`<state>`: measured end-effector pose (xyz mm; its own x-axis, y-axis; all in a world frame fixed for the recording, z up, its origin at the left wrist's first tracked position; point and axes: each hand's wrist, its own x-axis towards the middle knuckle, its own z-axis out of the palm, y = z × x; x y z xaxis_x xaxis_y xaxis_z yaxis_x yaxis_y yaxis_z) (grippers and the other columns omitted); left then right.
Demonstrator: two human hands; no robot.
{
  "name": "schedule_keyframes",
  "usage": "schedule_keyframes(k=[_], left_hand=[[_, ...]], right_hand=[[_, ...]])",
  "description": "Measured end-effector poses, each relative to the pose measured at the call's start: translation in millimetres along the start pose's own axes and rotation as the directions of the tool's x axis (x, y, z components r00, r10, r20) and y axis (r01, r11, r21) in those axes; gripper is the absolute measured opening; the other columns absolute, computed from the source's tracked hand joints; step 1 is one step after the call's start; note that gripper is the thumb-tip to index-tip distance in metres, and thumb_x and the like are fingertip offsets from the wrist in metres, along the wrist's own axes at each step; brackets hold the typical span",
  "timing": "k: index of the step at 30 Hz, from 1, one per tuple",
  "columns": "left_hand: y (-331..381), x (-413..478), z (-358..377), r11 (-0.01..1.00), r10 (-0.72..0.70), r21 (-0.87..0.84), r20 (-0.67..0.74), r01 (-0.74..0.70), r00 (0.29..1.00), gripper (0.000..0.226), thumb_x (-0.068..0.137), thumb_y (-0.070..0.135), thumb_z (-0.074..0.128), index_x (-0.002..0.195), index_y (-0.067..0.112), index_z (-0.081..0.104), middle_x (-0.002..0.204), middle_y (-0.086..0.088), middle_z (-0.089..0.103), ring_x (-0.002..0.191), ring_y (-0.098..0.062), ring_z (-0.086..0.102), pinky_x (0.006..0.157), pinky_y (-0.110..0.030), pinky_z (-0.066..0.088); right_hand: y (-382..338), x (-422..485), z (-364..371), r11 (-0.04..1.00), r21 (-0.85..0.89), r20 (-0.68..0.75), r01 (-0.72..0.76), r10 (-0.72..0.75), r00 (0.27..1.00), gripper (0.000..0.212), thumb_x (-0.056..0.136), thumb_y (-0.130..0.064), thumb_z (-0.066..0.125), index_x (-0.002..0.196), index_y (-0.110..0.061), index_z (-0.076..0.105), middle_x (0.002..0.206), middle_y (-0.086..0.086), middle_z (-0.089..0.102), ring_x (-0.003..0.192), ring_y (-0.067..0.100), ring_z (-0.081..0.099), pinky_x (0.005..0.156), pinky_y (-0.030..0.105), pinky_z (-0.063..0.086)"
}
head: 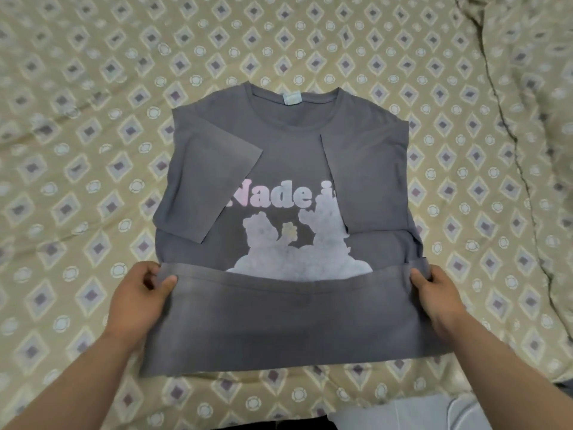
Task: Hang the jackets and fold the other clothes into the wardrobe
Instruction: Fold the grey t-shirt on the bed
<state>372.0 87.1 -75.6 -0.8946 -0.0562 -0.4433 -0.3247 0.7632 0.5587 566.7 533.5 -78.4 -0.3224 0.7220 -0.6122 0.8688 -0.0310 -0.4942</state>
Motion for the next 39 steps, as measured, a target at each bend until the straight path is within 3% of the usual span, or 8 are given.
schedule_keyframes(k=[5,12,17,20,26,29,34,39], left_hand=[[-0.9,7.0,-8.4,0.992,-0.091,-0.091,0.008,0.091,0.996,0.017,0.09,0.025,0.067,0.077,0.014,0.065,0.073,-0.006,0.064,0.064,-0.027,0.055,0.056,-0.031,0.047],[-8.0,7.4,-0.9,0.812,-0.399,-0.508,-0.124,0.287,0.908,0.012,0.084,0.027,0.076,0.087,0.015,0.073,0.078,0.004,0.066,0.066,-0.018,0.056,0.064,-0.029,0.045],[-7.7,9.8,1.4,0.764,-0.454,-0.574,-0.153,0.295,0.878,0.019,0.09,0.025,0.069,0.102,0.011,0.069,0.095,-0.014,0.062,0.086,-0.025,0.054,0.08,-0.037,0.048],[12.7,9.5,-8.2,0.798,-0.427,-0.549,-0.223,0.249,0.876,0.016,0.096,0.023,0.06,0.102,0.009,0.065,0.093,-0.016,0.062,0.085,-0.026,0.057,0.066,-0.027,0.053],[92.3,40.3,-27.8,0.968,-0.163,-0.243,-0.434,0.059,0.886,0.025,0.103,0.023,0.043,0.099,0.004,0.059,0.094,-0.015,0.062,0.087,-0.03,0.057,0.081,-0.041,0.043],[114.6,87.5,-30.5,0.982,-0.108,-0.189,-0.492,0.015,0.864,0.031,0.104,0.026,0.039,0.101,0.002,0.057,0.096,-0.019,0.061,0.09,-0.035,0.058,0.083,-0.044,0.044],[141.5,177.5,-33.5,0.995,0.012,-0.078,-0.532,-0.063,0.847,0.027,0.099,0.031,0.04,0.094,0.009,0.054,0.09,-0.01,0.059,0.083,-0.03,0.054,0.075,-0.042,0.041],[180.4,261.9,-33.9,0.982,0.116,-0.061,-0.554,-0.179,0.824,0.02,0.095,0.03,0.044,0.093,0.012,0.054,0.085,-0.01,0.055,0.08,-0.024,0.049,0.074,-0.033,0.034]], right_hand=[[-8.9,3.6,-16.9,0.943,0.254,0.156,-0.216,0.18,0.971,0.021,0.102,-0.028,0.054,0.106,-0.014,0.069,0.105,0.01,0.073,0.1,0.031,0.068,0.093,0.047,0.053],[-9.2,-0.3,-12.9,0.909,0.341,0.101,-0.241,0.219,0.97,0.02,0.099,-0.029,0.059,0.096,-0.016,0.074,0.095,0.006,0.077,0.092,0.026,0.071,0.083,0.039,0.056],[-11.0,-11.6,-6.0,0.959,0.269,-0.198,-0.095,0.151,0.968,0.022,0.099,-0.03,0.058,0.107,-0.02,0.076,0.108,-0.005,0.071,0.097,0.016,0.061,0.089,0.027,0.044],[-26.0,-11.7,-7.7,0.978,0.205,-0.392,-0.03,0.111,0.913,0.034,0.1,-0.03,0.053,0.124,-0.011,0.068,0.125,0.008,0.068,0.118,0.028,0.058,0.1,0.028,0.035],[-114.4,30.6,-18.1,0.956,0.243,-0.407,0.166,-0.055,0.912,0.034,0.1,-0.03,0.053,0.125,-0.012,0.068,0.126,0.003,0.067,0.122,0.022,0.057,0.102,0.025,0.036],[-160.9,70.2,-16.2,0.928,0.234,-0.391,0.288,-0.182,0.902,0.031,0.099,-0.03,0.054,0.112,-0.01,0.073,0.108,0.002,0.071,0.104,0.019,0.062,0.101,0.035,0.045],[-231.5,131.2,4.2,0.885,0.187,-0.397,0.426,-0.328,0.857,0.026,0.098,-0.031,0.053,0.074,-0.032,0.061,0.062,-0.013,0.051,0.062,0.007,0.044,0.058,0.013,0.034],[-291.6,179.7,17.1,0.883,0.106,-0.391,0.457,-0.386,0.836,0.047,0.096,-0.033,0.052,0.054,-0.021,0.034,0.053,-0.004,0.036,0.051,0.011,0.03,0.054,0.032,0.028]])
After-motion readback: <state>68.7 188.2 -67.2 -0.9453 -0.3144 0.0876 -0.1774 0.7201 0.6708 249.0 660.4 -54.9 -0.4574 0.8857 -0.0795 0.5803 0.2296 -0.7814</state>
